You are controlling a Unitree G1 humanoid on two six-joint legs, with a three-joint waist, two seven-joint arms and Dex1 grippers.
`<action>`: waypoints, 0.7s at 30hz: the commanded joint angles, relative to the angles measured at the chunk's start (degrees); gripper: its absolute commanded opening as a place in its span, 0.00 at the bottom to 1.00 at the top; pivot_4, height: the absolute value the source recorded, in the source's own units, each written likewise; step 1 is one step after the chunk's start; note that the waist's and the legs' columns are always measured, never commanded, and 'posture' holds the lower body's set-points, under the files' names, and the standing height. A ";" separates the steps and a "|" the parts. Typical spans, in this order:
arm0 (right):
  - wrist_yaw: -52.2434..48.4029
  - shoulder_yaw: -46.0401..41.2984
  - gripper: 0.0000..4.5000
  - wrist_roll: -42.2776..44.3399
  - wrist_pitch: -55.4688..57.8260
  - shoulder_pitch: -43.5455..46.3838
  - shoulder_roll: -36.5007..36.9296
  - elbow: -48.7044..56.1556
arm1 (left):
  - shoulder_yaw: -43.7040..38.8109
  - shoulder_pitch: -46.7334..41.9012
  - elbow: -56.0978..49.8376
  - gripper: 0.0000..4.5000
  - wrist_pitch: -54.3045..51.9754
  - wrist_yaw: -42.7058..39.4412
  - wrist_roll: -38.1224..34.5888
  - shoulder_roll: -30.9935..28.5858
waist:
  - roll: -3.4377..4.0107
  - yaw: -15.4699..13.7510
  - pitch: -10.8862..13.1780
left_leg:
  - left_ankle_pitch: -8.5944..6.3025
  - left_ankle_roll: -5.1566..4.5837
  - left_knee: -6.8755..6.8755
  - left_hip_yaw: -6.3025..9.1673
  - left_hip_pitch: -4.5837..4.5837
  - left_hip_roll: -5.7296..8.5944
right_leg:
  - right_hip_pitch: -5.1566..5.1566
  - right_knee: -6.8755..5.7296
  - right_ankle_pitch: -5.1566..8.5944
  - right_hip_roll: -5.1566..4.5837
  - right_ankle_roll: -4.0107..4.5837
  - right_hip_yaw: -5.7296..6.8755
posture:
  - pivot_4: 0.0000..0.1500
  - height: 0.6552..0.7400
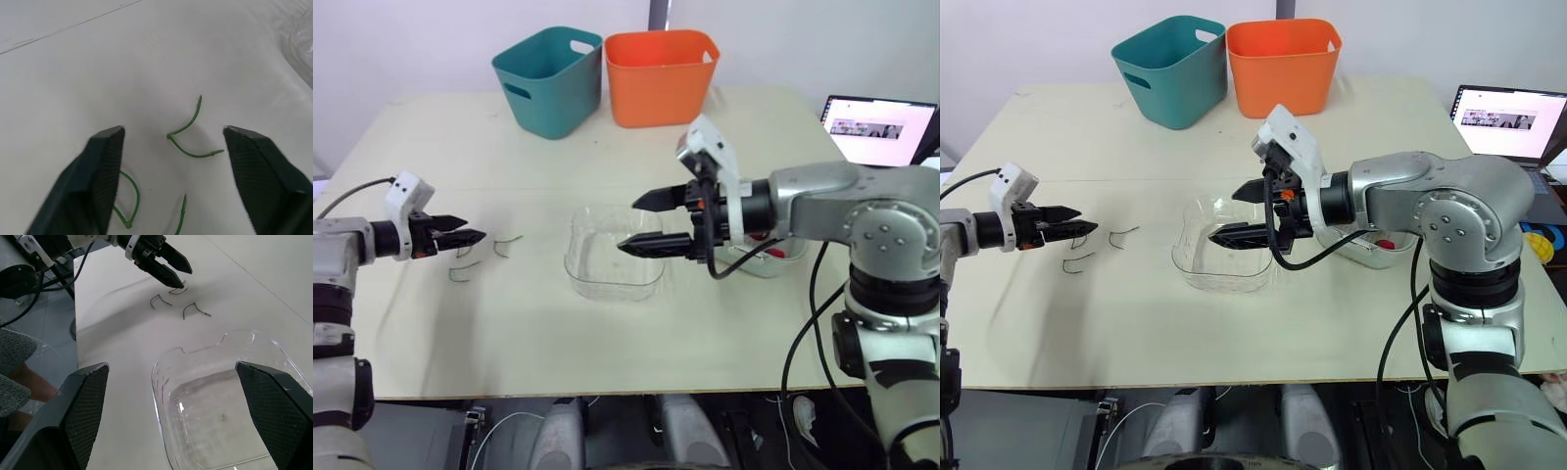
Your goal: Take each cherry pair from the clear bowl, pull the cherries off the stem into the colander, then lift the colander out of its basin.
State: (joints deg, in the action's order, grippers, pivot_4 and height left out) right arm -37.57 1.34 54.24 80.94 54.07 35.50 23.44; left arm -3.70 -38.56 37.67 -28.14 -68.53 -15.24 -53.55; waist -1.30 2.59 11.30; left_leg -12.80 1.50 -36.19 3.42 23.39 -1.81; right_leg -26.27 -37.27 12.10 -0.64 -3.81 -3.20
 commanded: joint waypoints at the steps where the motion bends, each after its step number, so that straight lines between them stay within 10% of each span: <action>1: -0.12 -1.44 1.00 0.03 -1.21 -0.35 1.45 1.40 | -3.14 -0.43 -1.29 1.00 0.42 0.32 -0.65 -2.39 | 0.00 0.00 0.00 | 0.00 0.00 0.00 0.00 0.00 0.00 | 0.00 0.01 0.00 0.00 0.00 0.00 | 1.00 1.00; 14: 0.74 -7.57 1.00 1.60 0.07 -4.57 8.13 1.52 | -6.59 -5.70 -10.64 1.00 -4.26 -6.82 -6.33 -8.07 | 0.00 -0.15 0.00 | 0.00 0.00 0.00 -0.01 0.02 0.00 | 0.01 0.06 0.18 -0.02 0.07 0.00 | 1.00 1.00; 21: 2.70 -16.20 1.00 3.94 4.14 -9.25 14.31 3.15 | -2.43 -12.78 -28.78 1.00 -14.79 -7.06 -15.51 1.57 | -0.01 -0.77 -0.01 | 0.00 0.00 -0.03 -0.01 0.04 0.03 | 0.11 0.11 0.13 -0.04 -0.04 0.01 | 1.00 1.00</action>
State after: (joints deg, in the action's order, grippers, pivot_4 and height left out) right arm -35.43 -11.20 57.15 84.53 44.73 48.49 24.71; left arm -6.98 -50.30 12.90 -40.98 -75.41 -28.05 -52.59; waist -1.30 1.83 11.29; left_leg -12.80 1.51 -36.23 3.39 23.42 -1.76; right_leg -26.15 -37.11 12.19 -0.70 -3.90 -3.21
